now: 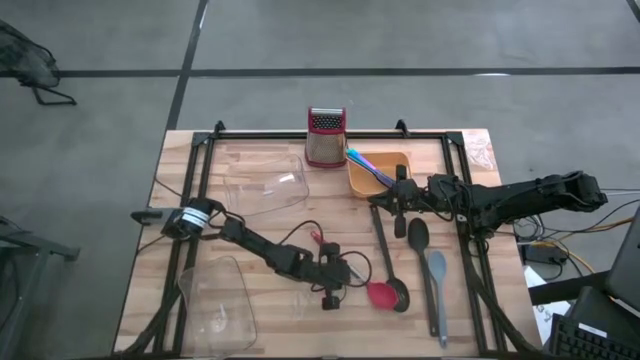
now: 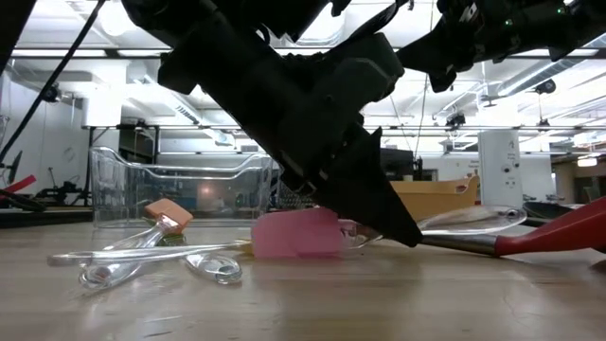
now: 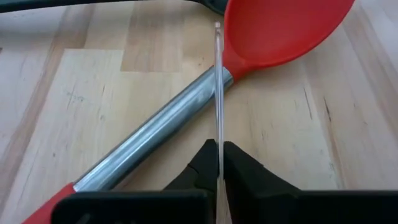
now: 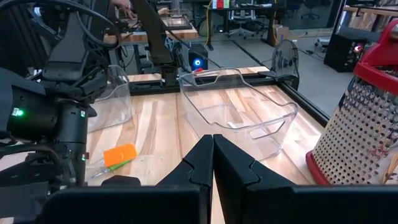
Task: Pick & Place Kitchen Items
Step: Put the pink spatula into the top transparent bin
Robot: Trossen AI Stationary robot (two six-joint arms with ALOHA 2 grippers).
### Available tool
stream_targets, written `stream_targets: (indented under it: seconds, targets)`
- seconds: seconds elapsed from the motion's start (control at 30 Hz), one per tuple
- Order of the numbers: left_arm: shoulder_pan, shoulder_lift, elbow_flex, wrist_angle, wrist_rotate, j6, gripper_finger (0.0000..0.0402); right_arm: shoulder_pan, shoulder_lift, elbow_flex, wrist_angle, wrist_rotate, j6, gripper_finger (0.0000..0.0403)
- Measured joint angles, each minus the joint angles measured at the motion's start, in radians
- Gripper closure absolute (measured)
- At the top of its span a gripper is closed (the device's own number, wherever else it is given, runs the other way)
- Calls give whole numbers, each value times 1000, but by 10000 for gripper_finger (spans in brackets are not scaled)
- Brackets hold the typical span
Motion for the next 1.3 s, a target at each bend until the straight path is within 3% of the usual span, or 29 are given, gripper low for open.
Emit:
stream_targets:
  seconds: [0.23, 0.47, 0.73, 1.07, 1.2, 1.3]
  targets:
    - [-4, -53, -5, -13, -5, 59, 388, 0, 0, 0, 0, -1, 1, 394]
    - [-8, -152, -4, -158, -37, 73, 385, 0, 0, 0, 0, -1, -2, 394]
    - [-28, -312, -69, -302, -199, 65, 388, 0, 0, 0, -1, -1, 0, 394]
    - [-30, -667, -262, -538, -469, -79, 388, 0, 0, 0, -1, 0, 0, 394]
    - [-5, -810, -353, -565, -601, -103, 384, 0, 0, 0, -1, 0, -4, 394]
    - [50, -896, -409, -560, -626, -66, 384, 0, 0, 0, -1, 0, 0, 394]
